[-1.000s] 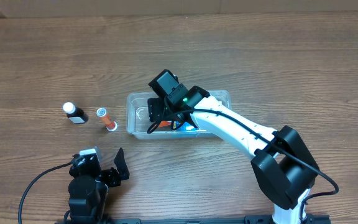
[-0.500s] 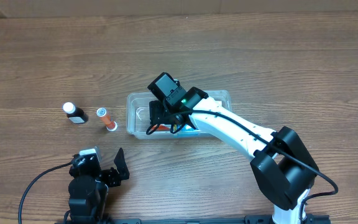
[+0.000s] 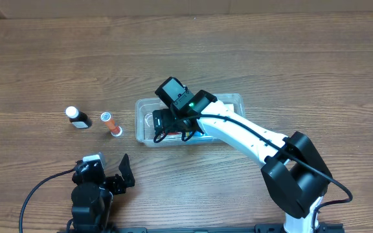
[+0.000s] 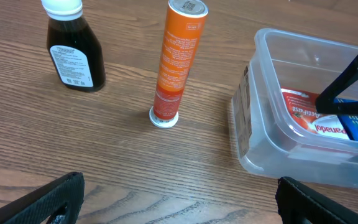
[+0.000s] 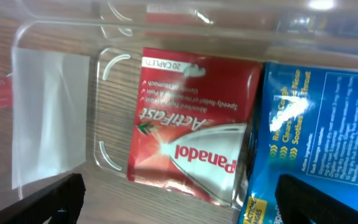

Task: Pack container
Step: 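Lower the red box into the container beside the blue box, release, then withdraw the right gripper to the right side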

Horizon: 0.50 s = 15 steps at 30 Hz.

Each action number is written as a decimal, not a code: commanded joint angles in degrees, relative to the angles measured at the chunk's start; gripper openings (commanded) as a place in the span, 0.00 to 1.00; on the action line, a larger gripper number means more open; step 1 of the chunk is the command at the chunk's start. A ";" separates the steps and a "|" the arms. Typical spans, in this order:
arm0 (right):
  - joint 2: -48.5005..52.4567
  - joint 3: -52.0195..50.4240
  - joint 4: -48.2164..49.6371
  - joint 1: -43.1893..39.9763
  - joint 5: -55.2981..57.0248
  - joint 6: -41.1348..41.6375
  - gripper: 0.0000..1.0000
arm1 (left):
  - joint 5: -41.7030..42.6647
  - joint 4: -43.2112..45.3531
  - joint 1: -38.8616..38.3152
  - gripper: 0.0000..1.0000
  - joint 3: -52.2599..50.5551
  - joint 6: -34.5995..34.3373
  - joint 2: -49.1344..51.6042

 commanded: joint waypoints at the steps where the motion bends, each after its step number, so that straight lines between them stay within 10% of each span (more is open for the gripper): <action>1: -3.26 6.25 -2.56 0.17 3.48 -3.37 1.00 | 0.26 0.22 0.42 1.00 -0.24 -0.79 -0.48; 15: -26.62 16.15 -33.70 -15.28 19.50 -1.55 1.00 | 0.26 0.24 0.42 1.00 -0.24 -0.79 -0.48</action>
